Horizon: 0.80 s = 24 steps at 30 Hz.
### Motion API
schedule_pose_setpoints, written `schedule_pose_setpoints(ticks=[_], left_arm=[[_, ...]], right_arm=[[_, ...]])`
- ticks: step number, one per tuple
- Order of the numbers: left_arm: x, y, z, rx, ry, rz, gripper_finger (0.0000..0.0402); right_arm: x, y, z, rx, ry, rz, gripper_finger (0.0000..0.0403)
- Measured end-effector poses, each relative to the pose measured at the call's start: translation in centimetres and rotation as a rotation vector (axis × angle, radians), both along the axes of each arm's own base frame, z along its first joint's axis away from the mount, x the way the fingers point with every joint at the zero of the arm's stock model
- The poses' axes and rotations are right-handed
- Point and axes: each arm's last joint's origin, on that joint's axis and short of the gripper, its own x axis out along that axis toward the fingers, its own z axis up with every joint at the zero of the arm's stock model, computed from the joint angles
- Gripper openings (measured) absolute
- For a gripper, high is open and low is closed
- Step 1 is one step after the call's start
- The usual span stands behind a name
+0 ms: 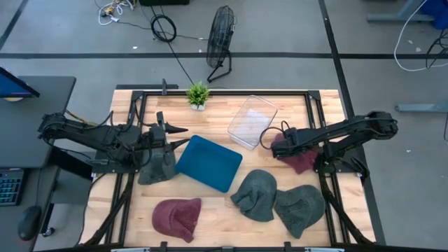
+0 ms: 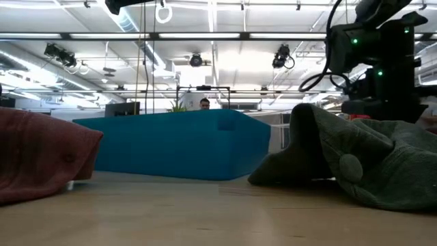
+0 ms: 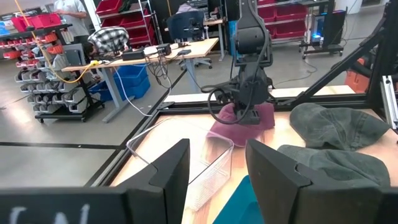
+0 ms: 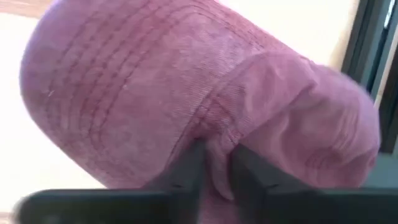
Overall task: Pick & Place hat
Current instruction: Put the right dark red cap into the transparent bin
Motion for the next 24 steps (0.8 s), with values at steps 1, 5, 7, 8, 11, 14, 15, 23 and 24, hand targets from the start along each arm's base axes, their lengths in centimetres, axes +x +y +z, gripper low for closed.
schedule_pose_setpoints(ticks=[1, 5, 7, 8, 11, 14, 15, 23, 24], left_arm=[[0.0, 0.0, 0.0, 0.000, 0.000, 0.000, 0.0161], [0.0, 0.0, 0.0, 0.000, 0.000, 0.000, 0.0161], [0.0, 0.0, 0.0, 0.000, 0.000, 0.000, 0.0161], [0.0, 0.0, 0.0, 0.000, 0.000, 0.000, 0.0161], [0.0, 0.0, 0.0, -0.001, -0.001, 0.000, 0.0161], [0.0, 0.0, 0.0, -0.001, -0.002, 0.000, 0.0161], [0.0, 0.0, 0.0, -0.002, -0.002, 0.000, 0.0161], [0.0, 0.0, 0.0, -0.021, -0.009, 0.002, 0.0161], [0.0, 0.0, 0.0, -0.021, -0.009, 0.002, 0.0161]], right_arm=[[0.1, 0.0, 0.0, -0.006, 0.002, 0.028, 0.0040], [0.3, -0.1, 0.2, -0.012, 0.013, 0.109, 0.0014], [0.6, -0.1, 0.7, -0.018, 0.011, 0.148, 0.0010], [0.8, 0.0, 1.1, -0.021, 0.008, 0.173, 0.0007], [1.6, 0.2, 3.2, -0.051, 0.009, 0.257, 0.0005], [2.2, 0.4, 6.7, -0.088, 0.042, 0.330, 0.0003], [2.2, 0.4, 7.9, -0.103, 0.063, 0.355, 0.0003], [3.6, 0.5, 15.5, -0.332, 0.199, 0.932, 0.0001], [4.3, 0.5, 15.9, -0.413, 0.199, 0.989, 0.0001]])
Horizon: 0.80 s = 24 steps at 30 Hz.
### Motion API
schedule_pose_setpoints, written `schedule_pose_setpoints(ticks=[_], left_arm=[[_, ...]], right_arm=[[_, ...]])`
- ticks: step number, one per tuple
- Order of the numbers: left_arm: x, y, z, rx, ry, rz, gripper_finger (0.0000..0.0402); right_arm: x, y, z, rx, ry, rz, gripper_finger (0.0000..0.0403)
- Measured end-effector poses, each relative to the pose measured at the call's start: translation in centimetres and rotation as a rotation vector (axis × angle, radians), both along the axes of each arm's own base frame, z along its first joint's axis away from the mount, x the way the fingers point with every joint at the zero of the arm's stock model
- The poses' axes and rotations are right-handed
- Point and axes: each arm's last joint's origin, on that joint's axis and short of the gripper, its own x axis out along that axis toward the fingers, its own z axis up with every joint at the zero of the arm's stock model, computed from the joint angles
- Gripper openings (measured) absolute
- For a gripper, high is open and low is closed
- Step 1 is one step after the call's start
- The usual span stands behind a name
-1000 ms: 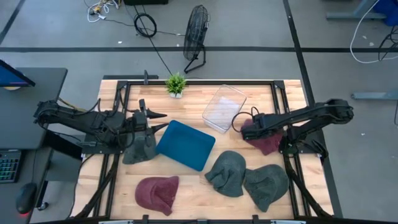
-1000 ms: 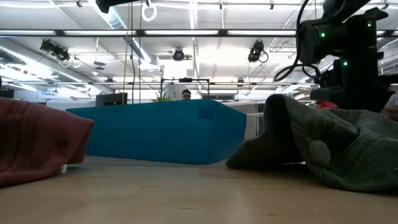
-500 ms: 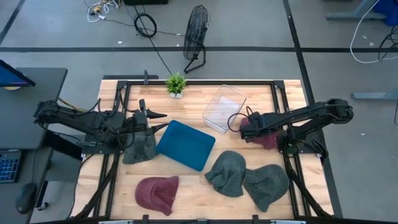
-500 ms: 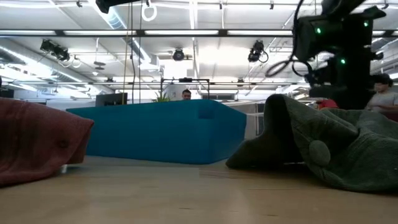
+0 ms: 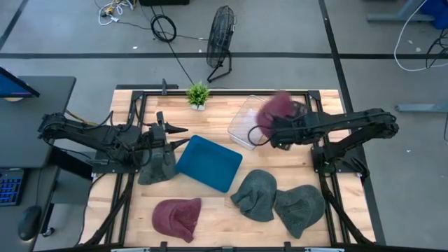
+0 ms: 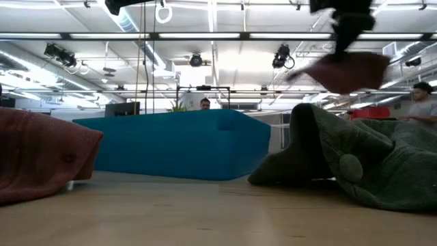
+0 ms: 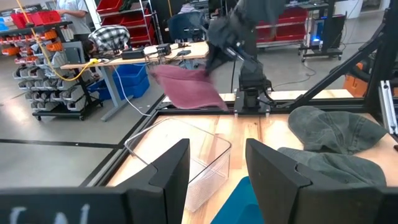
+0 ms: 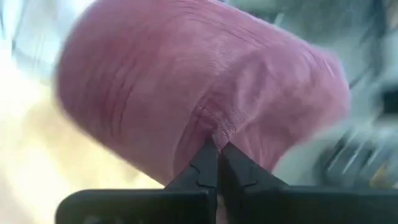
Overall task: Pick & Place hat
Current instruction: Put the right dark red cap into the transparent bin
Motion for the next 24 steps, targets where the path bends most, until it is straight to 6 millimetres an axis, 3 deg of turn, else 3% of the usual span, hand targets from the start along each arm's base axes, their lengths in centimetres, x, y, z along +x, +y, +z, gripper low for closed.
schedule_pose_setpoints(ticks=[3, 8, 16, 24], left_arm=[[0.0, 0.0, 0.0, 0.000, 0.000, 0.000, 0.0161], [0.0, 0.0, 0.0, -0.024, -0.007, 0.002, 0.0161], [0.0, 0.0, 0.0, -0.047, -0.012, 0.005, 0.0161], [0.0, 0.0, 0.0, -0.047, -0.011, 0.004, 0.0161]], right_arm=[[2.3, -0.3, 0.7, -0.147, -0.110, 0.119, 0.0001], [4.8, -0.8, 0.2, -0.177, -0.223, 0.276, 0.0001], [4.6, -2.1, -6.3, -0.125, -0.152, 0.306, 0.0000], [4.3, -3.1, -10.4, -0.118, -0.185, 0.385, 0.0000]])
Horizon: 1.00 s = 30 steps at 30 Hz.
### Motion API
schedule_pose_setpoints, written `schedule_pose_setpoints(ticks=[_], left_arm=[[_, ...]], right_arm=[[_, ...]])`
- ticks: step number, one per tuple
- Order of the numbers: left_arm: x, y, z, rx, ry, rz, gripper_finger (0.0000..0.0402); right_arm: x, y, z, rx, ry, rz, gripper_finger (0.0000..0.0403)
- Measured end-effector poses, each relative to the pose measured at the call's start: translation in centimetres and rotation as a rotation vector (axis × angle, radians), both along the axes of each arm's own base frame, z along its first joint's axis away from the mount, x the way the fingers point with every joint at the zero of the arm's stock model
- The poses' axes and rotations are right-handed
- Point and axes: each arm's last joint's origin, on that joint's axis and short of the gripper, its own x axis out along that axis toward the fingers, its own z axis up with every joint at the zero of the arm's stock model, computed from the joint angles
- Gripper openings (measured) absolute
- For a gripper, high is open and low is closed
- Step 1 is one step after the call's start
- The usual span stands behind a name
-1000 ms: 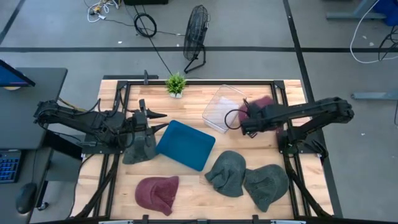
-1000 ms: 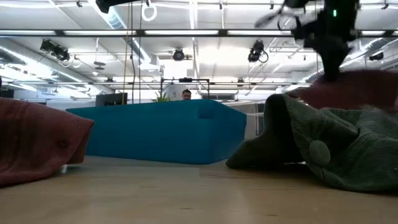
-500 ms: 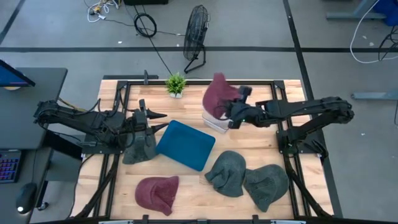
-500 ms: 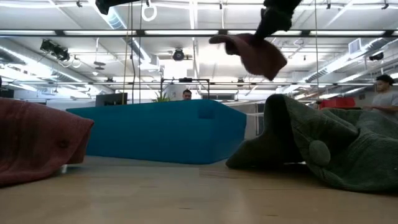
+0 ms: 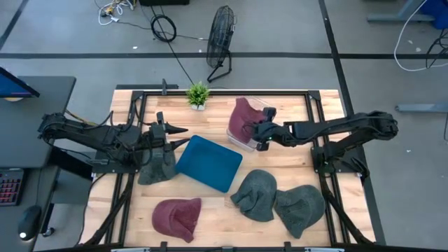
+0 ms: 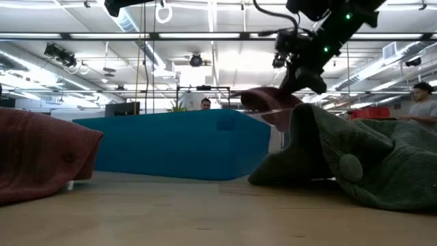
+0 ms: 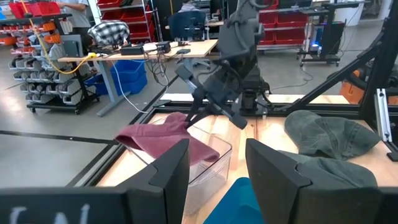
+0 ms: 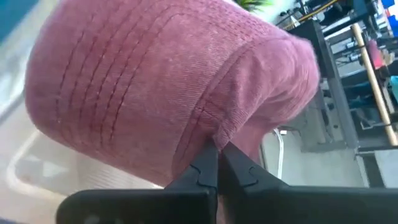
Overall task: Pick & Place hat
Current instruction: Put the right dark red cap into the transparent bin, then put the dark red cap into the transparent bin
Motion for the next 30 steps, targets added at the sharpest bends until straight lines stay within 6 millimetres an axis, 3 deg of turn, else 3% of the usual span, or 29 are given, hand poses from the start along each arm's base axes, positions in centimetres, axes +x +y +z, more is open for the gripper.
schedule_pose_setpoints(ticks=[7, 16, 23, 30], left_arm=[[0.0, 0.0, 0.0, 0.000, 0.000, 0.000, 0.0161], [0.0, 0.0, 0.0, 0.000, 0.000, 0.000, 0.0161], [0.0, 0.0, 0.0, -0.005, -0.002, 0.000, 0.0161], [-0.1, -0.8, 0.6, -0.093, 0.008, -0.128, 0.0156]], right_arm=[[-0.8, -0.4, -1.7, 0.045, 0.031, -0.006, 0.0017], [-0.8, -0.6, -1.6, 0.069, 0.004, -0.039, 0.0110], [0.7, 0.7, 2.6, 0.104, -0.065, -0.030, 0.0159], [1.4, 3.5, 7.6, 0.206, -0.106, 0.074, 0.0162]])
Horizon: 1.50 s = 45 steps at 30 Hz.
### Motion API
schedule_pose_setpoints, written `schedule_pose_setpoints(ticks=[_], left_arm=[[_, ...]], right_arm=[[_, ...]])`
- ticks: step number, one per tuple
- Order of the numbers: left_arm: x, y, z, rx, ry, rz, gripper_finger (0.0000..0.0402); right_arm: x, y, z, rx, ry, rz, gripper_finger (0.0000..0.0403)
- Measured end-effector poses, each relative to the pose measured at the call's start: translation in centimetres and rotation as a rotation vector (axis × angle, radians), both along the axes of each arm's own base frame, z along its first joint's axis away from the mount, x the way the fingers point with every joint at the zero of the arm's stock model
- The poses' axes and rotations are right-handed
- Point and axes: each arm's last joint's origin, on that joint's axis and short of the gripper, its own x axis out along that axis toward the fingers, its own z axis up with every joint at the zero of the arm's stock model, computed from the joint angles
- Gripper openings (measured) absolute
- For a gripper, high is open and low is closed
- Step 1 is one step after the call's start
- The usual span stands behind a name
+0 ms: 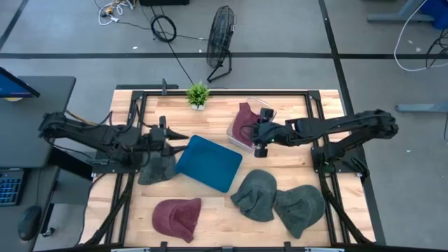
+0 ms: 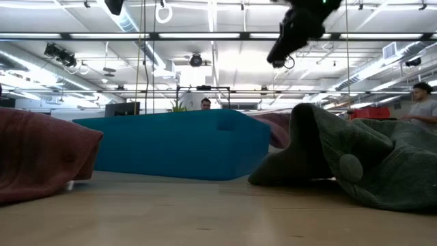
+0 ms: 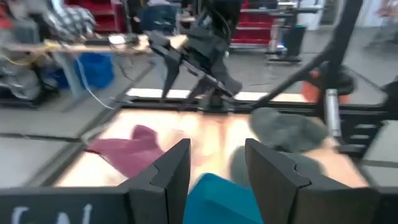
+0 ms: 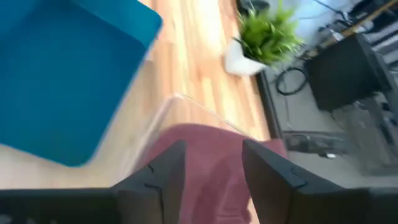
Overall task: Pick & Place hat
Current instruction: Put the dark red cap into the transparent bin
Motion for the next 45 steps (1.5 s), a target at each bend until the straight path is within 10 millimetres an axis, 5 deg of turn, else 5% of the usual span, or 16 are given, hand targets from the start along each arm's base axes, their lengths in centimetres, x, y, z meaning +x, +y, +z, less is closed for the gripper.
schedule_pose_setpoints(ticks=[8, 15, 19, 32, 45], left_arm=[[1.4, -1.3, 0.0, -0.254, 0.326, 0.064, 0.0156], [3.8, -4.5, -3.6, -0.550, 0.820, 0.170, 0.0156], [4.8, -7.4, -6.1, -0.612, 0.956, 0.186, 0.0156], [5.1, -14.6, -10.4, -0.691, 1.025, 0.180, 0.0156], [4.4, -17.5, -13.3, -0.703, 1.078, 0.234, 0.0156]], right_arm=[[-0.3, 2.2, 0.9, 0.071, 0.014, 0.086, 0.0159], [-0.5, 2.9, 0.8, 0.079, 0.026, 0.095, 0.0160], [-0.6, 2.9, 0.8, 0.077, 0.031, 0.094, 0.0160], [-0.6, 2.9, 0.8, 0.071, 0.036, 0.098, 0.0160], [-0.6, 2.9, 0.8, 0.071, 0.036, 0.098, 0.0160]])
